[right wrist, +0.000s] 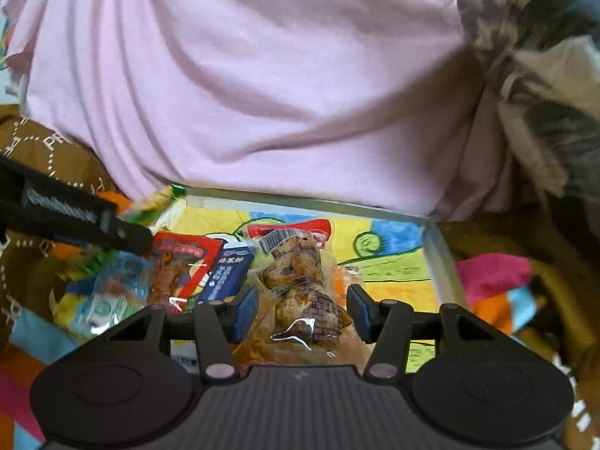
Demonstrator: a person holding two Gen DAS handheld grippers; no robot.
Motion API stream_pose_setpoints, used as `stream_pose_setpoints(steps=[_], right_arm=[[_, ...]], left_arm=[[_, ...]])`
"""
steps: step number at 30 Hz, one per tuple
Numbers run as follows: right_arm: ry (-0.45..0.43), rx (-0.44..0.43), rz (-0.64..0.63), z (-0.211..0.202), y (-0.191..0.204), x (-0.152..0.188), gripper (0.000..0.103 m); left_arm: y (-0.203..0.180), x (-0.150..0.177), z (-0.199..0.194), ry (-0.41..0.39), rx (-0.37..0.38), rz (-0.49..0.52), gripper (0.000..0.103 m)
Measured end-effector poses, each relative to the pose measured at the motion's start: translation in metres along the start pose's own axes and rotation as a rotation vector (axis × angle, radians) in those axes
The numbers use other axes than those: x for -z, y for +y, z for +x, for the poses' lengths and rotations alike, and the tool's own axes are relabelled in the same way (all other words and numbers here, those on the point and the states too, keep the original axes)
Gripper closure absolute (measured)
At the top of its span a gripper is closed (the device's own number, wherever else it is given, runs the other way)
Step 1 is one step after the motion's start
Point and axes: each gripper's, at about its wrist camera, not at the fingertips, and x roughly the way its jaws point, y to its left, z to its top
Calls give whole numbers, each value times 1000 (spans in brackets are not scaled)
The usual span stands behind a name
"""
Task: Organize snacks
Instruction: 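Open both tools to drop the two packets into the tray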
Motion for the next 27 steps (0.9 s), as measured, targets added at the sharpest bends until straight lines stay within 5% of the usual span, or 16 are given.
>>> stream_pose_setpoints(steps=[13, 19, 27], right_arm=[[70, -46, 63, 24, 1, 14, 43], [2, -56, 49, 13, 4, 10, 38], [-91, -46, 87, -16, 1, 3, 20]], left_arm=[[-12, 5, 27, 57, -41, 71, 54], [-8, 3, 20, 53, -33, 23, 42], [-5, -3, -8, -6, -48, -4, 23]])
